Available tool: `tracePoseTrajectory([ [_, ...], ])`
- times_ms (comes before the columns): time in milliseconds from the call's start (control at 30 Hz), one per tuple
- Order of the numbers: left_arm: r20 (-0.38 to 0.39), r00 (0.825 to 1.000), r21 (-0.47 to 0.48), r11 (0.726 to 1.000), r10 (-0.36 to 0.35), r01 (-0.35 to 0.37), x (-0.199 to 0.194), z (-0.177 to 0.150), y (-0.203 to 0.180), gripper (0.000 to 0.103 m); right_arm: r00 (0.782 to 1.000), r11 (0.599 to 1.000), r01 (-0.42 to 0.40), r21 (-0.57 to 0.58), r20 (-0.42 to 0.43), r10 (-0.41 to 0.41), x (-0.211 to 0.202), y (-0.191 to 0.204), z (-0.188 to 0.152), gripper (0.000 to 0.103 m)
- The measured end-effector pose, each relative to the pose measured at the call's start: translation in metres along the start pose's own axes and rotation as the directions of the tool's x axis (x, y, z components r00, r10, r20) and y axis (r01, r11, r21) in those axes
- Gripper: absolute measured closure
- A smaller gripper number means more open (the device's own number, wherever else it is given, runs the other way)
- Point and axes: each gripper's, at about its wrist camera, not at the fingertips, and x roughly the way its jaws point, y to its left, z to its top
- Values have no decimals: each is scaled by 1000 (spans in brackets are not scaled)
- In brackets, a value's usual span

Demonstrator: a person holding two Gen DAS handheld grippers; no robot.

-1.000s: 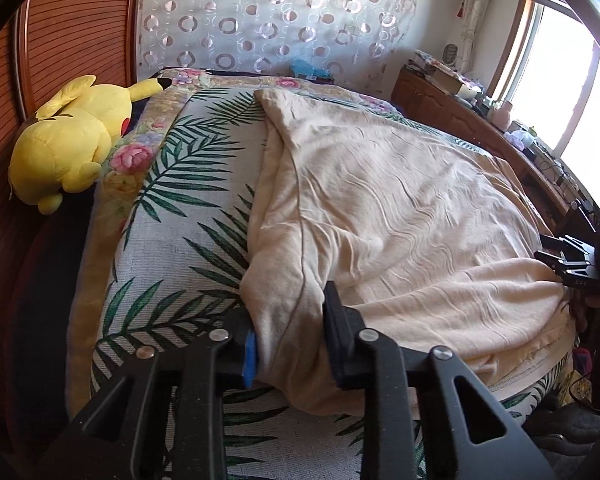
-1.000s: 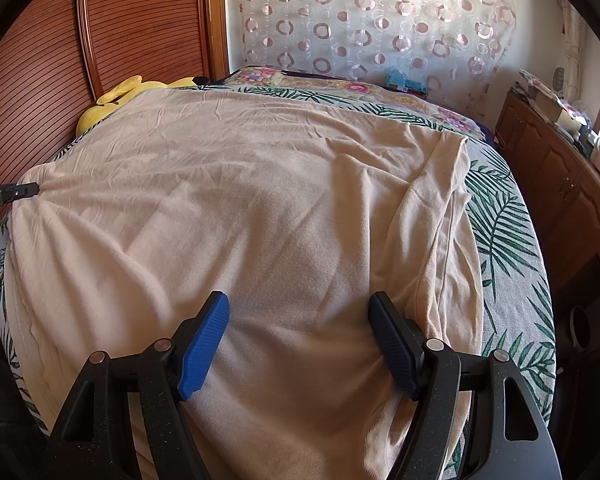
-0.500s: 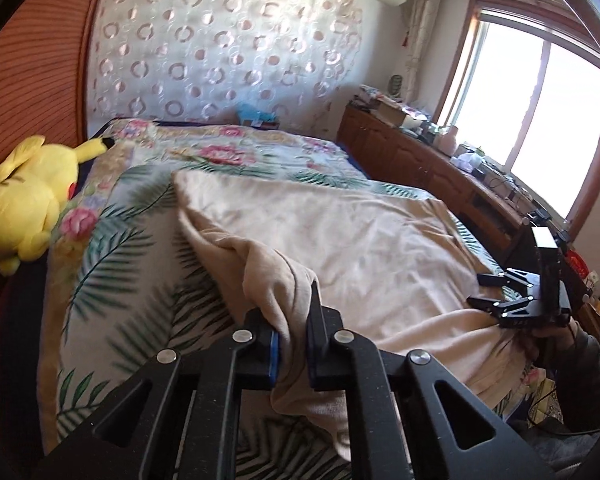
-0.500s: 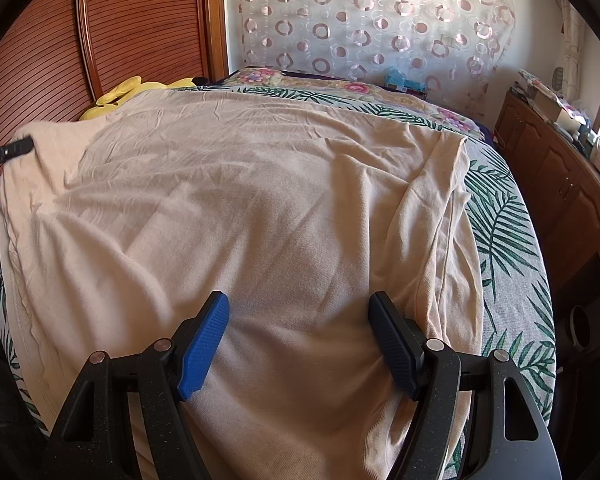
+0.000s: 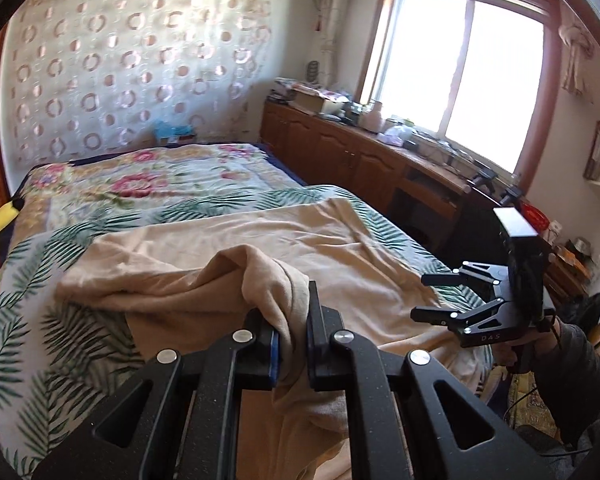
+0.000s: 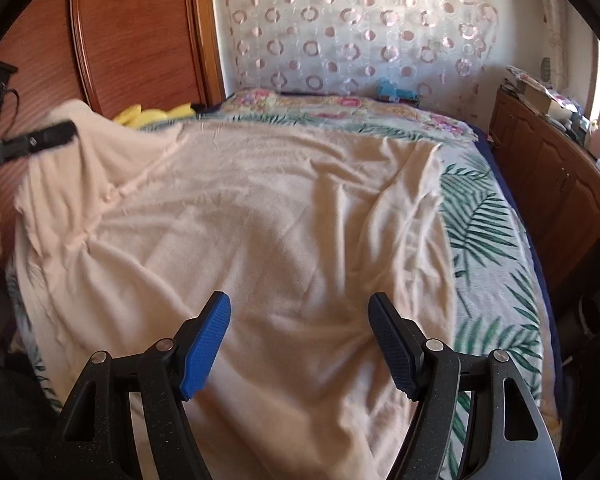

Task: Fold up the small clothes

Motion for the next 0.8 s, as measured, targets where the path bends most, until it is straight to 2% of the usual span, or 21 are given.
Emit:
tracePoseTrajectory([
  [167,-23,999,56,997,-47,48,12,14,-29,93,998,999,41,31,41,-43,-30,-19,-12,29],
  [333,-41,994,111,988,-99,103,15,23,-60,93,997,996,67,66,42,-70,-40,-31,-21,29],
  [467,-34,997,137,988,-63,67,17,21,-65,90,997,994,69,87,40,-73,-43,-37,-25,29],
  [600,-55,996,97,992,-70,75,23,19,-51,61,997,995,62,82,40,-65,-42,-35,-22,29],
  [667,-53,997,91,994,-60,65,21,17,-49,57,997,995,54,78,44,-58,-42,-33,-21,29],
  [800,-24,1000,66,998,15,-14,10,10,-30,29,998,997,36,62,53,-39,-39,-28,-16,29],
])
